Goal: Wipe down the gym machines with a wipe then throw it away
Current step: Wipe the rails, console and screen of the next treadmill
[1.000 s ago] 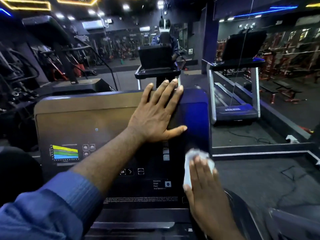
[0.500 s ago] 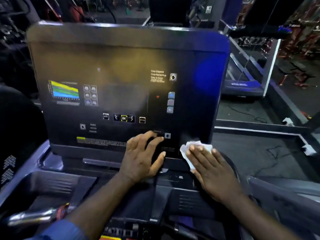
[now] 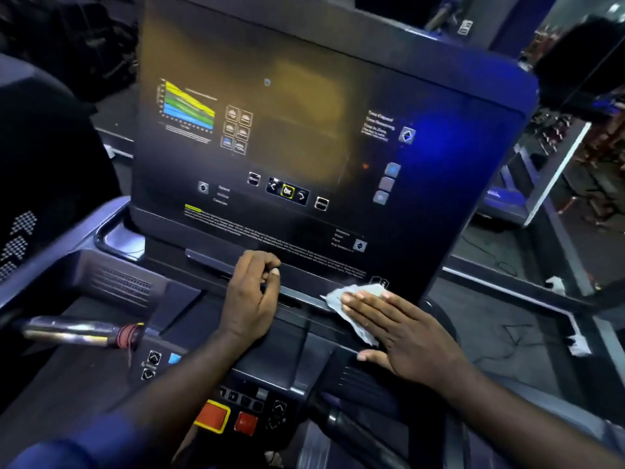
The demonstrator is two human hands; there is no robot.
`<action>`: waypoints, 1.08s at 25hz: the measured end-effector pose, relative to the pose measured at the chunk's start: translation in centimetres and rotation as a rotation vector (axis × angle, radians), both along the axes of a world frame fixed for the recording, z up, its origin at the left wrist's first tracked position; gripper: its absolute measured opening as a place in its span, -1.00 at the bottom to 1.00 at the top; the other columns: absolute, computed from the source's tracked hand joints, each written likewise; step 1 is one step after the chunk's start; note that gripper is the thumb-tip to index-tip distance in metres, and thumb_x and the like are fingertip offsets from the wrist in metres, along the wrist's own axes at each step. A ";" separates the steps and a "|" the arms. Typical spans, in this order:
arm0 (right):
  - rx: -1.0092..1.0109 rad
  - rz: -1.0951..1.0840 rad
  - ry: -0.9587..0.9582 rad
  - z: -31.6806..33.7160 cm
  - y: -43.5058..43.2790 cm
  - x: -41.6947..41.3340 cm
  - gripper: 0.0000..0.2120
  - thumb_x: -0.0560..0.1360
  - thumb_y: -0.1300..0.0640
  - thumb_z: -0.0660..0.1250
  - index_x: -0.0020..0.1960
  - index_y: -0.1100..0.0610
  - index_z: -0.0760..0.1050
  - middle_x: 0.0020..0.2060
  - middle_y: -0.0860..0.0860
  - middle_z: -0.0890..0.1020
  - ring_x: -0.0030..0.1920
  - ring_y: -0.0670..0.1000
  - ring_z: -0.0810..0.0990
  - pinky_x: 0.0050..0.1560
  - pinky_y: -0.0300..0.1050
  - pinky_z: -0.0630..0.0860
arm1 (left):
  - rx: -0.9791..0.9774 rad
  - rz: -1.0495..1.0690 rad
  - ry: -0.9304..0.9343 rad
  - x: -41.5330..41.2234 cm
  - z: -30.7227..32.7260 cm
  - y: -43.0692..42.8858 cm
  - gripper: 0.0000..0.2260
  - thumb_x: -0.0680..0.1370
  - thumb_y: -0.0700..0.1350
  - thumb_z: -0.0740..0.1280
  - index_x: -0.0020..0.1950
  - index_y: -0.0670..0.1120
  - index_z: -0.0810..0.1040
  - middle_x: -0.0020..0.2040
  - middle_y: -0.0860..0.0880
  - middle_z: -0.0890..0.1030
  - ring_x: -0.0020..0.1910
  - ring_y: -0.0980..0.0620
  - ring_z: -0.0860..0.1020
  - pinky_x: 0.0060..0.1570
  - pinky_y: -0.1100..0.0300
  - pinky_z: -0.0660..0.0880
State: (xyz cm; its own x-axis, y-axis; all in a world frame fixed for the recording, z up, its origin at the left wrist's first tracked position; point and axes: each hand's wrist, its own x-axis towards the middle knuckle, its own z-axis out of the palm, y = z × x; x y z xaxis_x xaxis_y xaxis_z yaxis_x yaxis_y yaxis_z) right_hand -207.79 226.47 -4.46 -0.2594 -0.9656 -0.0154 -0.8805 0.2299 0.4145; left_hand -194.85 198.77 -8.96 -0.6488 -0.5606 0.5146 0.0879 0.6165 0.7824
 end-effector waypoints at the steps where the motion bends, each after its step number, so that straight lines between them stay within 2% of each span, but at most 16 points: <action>1: 0.001 0.000 -0.008 0.6 0.6 0.2 -0.19 0.65 -0.42 0.05 0.71 0.03 -0.01 0.70 -0.08 0.00 0.67 -0.08 0.02 0.63 -0.01 -0.02 | 0.071 -0.004 0.008 0.2 0.1 -0.5 -0.89 0.61 -0.22 0.26 0.08 -0.11 0.56 -0.01 -0.02 0.55 -0.08 -0.04 0.55 -0.03 0.10 0.50; 3: 0.002 0.027 -0.004 1.0 -0.8 0.3 -0.18 0.64 -0.44 0.05 0.71 0.03 0.00 0.69 -0.09 0.03 0.67 -0.09 0.03 0.63 -0.03 -0.01 | 0.296 -0.035 0.012 0.4 0.5 -1.8 -0.87 0.57 -0.21 0.24 0.02 -0.07 0.57 -0.10 -0.06 0.62 -0.16 -0.07 0.60 -0.11 0.00 0.56; 5: -0.007 0.074 -0.001 1.0 -6.3 0.8 -0.18 0.63 -0.46 0.02 0.71 0.02 0.02 0.69 -0.11 0.06 0.66 -0.12 0.03 0.64 -0.04 -0.03 | 0.488 -0.116 0.011 0.6 1.3 -3.0 -0.84 0.53 -0.25 0.23 -0.05 -0.08 0.58 -0.17 -0.10 0.64 -0.23 -0.07 0.60 -0.17 -0.01 0.56; 9: -0.004 0.182 -0.041 1.9 -16.2 1.5 -0.21 0.64 -0.46 -0.02 0.70 -0.02 0.04 0.67 -0.15 0.10 0.66 -0.14 0.04 0.66 0.00 -0.08 | 0.568 -0.049 0.047 2.0 2.4 -6.2 -0.84 0.50 -0.25 0.24 -0.08 -0.11 0.62 -0.18 -0.13 0.64 -0.24 -0.07 0.59 -0.15 -0.04 0.55; 12: -0.027 0.145 -0.082 1.9 -16.6 2.2 -0.20 0.62 -0.48 -0.01 0.70 -0.04 0.04 0.67 -0.15 0.09 0.66 -0.13 0.03 0.66 0.03 -0.09 | 0.582 0.160 0.096 4.0 1.5 -9.6 -0.81 0.49 -0.17 0.26 0.01 -0.02 0.63 -0.02 -0.03 0.62 -0.05 0.00 0.56 0.05 -0.09 0.53; 14: -0.067 0.169 -0.062 1.3 -18.0 3.1 -0.20 0.62 -0.49 0.00 0.70 -0.05 0.07 0.67 -0.16 0.09 0.65 -0.14 0.06 0.66 0.04 -0.06 | 0.631 0.295 0.092 5.3 0.6 -12.2 -0.77 0.48 -0.09 0.28 0.10 0.03 0.60 0.10 -0.05 0.54 0.06 0.03 0.50 0.23 -0.10 0.47; 17: -0.084 0.202 -0.016 0.3 -26.7 4.8 -0.19 0.61 -0.50 -0.04 0.70 -0.04 0.06 0.67 -0.16 0.07 0.66 -0.14 0.03 0.67 0.07 -0.10 | 0.775 0.342 0.113 6.7 0.5 -15.5 -0.62 0.45 0.11 0.30 0.25 0.10 0.52 0.25 -0.17 0.51 0.19 -0.03 0.48 0.37 -0.04 0.41; 20: -0.095 0.173 -0.034 0.4 -35.3 6.3 -0.19 0.62 -0.49 -0.07 0.70 -0.03 0.02 0.68 -0.14 0.04 0.67 -0.12 -0.01 0.67 0.10 -0.14 | 0.932 0.239 0.166 6.6 1.6 -18.5 -0.54 0.50 0.10 0.30 0.38 0.01 0.45 0.36 -0.06 0.53 0.33 0.00 0.51 0.37 0.08 0.42; 23: -0.139 0.140 -0.039 -0.2 -35.4 6.6 -0.20 0.62 -0.48 -0.04 0.70 -0.04 0.02 0.68 -0.14 0.04 0.67 -0.12 -0.01 0.66 0.12 -0.04 | 1.098 0.135 0.176 5.6 2.4 -22.1 -0.55 0.56 0.13 0.22 0.43 0.02 0.46 0.44 0.00 0.54 0.44 0.00 0.50 0.43 0.04 0.42; 25: -0.189 0.185 0.004 -0.3 -34.4 6.4 -0.26 0.65 -0.45 -0.05 0.70 -0.09 0.00 0.68 -0.18 0.04 0.66 -0.15 0.02 0.65 0.13 0.00 | 1.126 0.086 0.145 4.9 2.7 -23.8 -0.60 0.67 0.12 0.19 0.46 -0.01 0.45 0.38 0.06 0.57 0.39 0.04 0.53 0.35 0.18 0.47; 27: -0.224 0.148 0.034 0.7 -36.9 6.4 -0.34 0.69 -0.37 -0.10 0.70 -0.12 -0.03 0.68 -0.19 0.02 0.66 -0.15 0.02 0.65 0.13 -0.08 | 1.179 0.020 0.108 4.0 2.8 -24.4 -0.62 0.76 0.04 0.12 0.49 -0.11 0.46 0.36 0.00 0.60 0.34 0.05 0.57 0.20 0.33 0.51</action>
State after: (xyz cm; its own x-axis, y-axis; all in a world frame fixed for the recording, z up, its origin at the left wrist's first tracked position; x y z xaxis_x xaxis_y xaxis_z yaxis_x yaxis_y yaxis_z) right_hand -201.35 189.57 -3.80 -0.1123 -0.9714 0.2092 -0.8978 0.1895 0.3976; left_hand -190.88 174.39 -6.12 -0.6191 -0.7354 -0.2755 0.1871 -0.4788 0.8577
